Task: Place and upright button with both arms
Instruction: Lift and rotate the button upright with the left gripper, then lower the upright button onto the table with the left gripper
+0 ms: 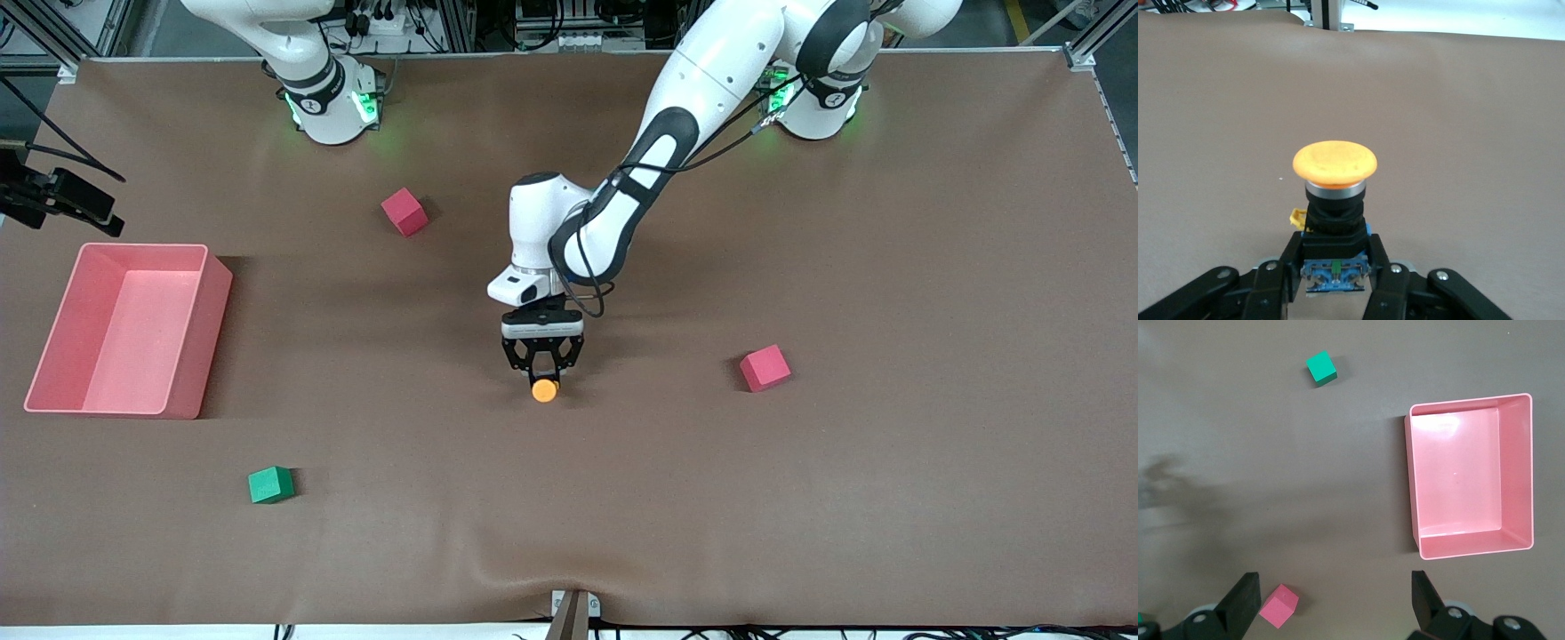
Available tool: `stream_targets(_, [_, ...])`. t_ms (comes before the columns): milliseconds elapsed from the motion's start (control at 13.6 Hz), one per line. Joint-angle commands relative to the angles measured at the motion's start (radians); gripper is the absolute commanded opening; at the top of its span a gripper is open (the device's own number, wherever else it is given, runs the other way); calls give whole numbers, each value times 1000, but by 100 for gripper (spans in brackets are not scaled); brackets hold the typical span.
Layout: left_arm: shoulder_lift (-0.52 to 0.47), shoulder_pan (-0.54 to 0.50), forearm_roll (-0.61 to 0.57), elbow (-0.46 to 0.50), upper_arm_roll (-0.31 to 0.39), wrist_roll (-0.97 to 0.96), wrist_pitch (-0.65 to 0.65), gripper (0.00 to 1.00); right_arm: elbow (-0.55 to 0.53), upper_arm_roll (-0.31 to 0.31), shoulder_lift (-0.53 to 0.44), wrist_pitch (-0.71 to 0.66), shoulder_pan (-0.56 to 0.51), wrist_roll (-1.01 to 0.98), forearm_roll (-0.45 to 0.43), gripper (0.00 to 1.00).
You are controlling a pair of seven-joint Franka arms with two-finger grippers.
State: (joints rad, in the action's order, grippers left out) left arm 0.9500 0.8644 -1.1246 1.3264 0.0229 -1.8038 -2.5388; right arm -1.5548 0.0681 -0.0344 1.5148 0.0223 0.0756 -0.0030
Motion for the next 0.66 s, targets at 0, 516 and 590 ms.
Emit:
stream_targets(0, [16,16,-133,-9,23,-129,-2,0,7,-1,-2,-11,-5,-7,17,100])
stream_targets(516, [72,47,-500,-9,22,-445,145,0,7,-1,-4,-15,-5,-7,17,100])
stream_targets(590, [88,53,-506,-10,22,-454,185,0,7,-1,-4,-15,-5,-7,17,100])
